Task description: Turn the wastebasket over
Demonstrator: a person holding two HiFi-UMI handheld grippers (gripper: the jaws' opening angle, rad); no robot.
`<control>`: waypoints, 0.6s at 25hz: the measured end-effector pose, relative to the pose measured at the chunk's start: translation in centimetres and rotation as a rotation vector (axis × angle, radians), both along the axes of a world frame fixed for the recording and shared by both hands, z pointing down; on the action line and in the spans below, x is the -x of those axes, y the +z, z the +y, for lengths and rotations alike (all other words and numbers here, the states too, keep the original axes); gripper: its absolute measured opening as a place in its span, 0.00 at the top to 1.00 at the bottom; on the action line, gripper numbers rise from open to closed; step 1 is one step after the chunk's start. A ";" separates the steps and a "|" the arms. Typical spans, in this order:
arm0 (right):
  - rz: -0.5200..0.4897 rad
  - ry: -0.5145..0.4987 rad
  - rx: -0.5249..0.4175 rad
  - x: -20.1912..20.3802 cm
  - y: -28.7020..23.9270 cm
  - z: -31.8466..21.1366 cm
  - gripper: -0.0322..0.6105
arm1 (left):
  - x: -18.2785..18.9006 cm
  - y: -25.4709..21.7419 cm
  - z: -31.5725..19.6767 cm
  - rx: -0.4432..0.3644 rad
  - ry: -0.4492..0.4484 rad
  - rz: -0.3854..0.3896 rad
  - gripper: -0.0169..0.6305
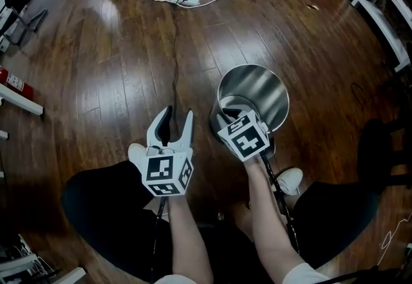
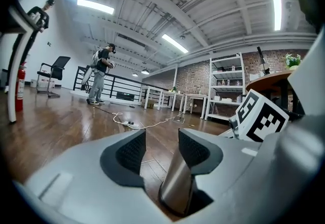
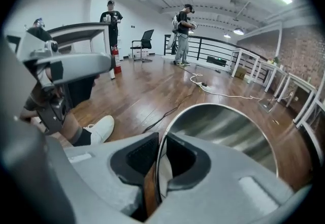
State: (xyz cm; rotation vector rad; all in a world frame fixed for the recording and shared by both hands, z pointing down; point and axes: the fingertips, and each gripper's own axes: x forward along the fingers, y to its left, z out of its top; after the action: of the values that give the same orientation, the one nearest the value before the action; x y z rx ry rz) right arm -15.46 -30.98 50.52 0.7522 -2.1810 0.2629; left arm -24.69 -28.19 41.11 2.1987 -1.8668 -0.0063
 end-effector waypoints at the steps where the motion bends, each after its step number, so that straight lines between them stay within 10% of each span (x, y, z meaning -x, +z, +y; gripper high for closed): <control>1: -0.021 -0.004 -0.005 0.2 -0.6 0.1 0.89 | 0.2 0.0 0.2 -0.001 -0.007 0.007 0.63; 15: -0.724 0.220 0.069 -6.1 -7.7 -1.5 0.88 | 1.3 -0.4 0.4 -0.009 -0.053 0.061 0.66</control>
State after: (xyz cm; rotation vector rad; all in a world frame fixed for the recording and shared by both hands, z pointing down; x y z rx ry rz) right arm -9.41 -32.49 42.79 0.9612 -2.7335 0.8253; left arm -25.95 -27.78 40.72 2.1296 -1.8945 -0.0911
